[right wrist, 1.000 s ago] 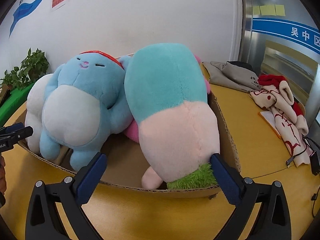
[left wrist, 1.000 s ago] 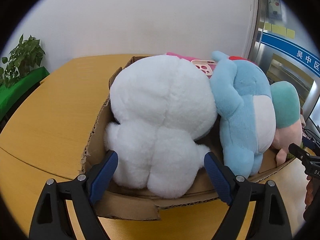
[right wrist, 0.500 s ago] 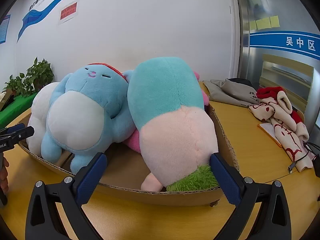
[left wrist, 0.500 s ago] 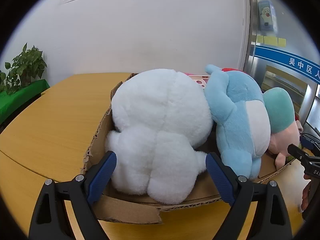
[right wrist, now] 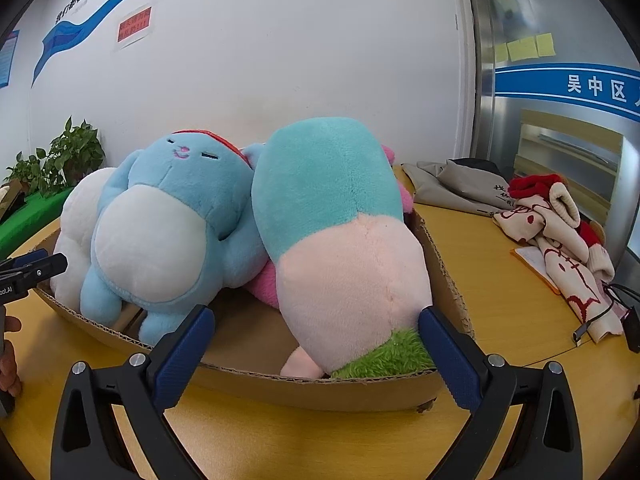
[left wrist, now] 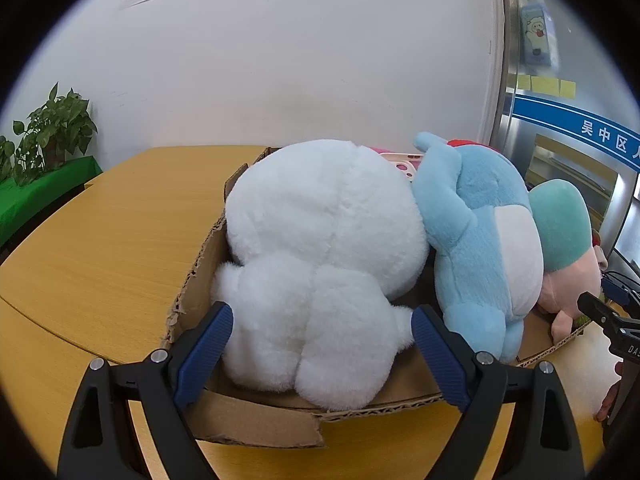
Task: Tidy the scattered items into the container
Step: 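Push the plush toys down into the box with both grippers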
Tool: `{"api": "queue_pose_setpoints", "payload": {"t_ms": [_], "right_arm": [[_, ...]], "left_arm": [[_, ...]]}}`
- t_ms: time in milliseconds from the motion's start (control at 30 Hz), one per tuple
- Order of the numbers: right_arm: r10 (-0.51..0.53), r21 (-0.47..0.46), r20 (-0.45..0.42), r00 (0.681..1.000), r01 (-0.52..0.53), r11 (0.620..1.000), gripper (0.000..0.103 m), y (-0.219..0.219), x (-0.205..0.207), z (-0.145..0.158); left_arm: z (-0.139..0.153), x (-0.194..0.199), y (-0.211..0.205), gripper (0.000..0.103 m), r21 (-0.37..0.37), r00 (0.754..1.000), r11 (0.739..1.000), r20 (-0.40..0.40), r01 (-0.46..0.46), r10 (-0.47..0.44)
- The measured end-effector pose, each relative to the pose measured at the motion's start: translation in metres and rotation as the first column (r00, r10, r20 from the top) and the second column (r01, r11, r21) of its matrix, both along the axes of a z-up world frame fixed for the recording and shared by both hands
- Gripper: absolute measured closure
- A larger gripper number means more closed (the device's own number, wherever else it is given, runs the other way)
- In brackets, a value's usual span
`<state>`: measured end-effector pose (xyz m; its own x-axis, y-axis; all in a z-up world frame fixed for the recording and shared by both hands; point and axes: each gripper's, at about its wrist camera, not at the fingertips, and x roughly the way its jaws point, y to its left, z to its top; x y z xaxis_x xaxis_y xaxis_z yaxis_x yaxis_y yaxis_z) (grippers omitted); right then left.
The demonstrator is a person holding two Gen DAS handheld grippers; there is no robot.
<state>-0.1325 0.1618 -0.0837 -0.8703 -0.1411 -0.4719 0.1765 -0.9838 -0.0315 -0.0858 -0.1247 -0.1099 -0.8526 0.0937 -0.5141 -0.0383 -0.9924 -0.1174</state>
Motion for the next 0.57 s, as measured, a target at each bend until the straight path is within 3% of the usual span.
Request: {"api": "queue_pose_setpoints", "payload": {"t_ms": [567], "right_arm": [[-0.003,-0.002,0.000,1.000,0.003,1.000,0.000,0.0015,-0.0010,0.0006]], "left_arm": [[0.0001,-0.0015,0.0013,0.012,0.001,1.000,1.000,-0.005,-0.015,0.015]]}}
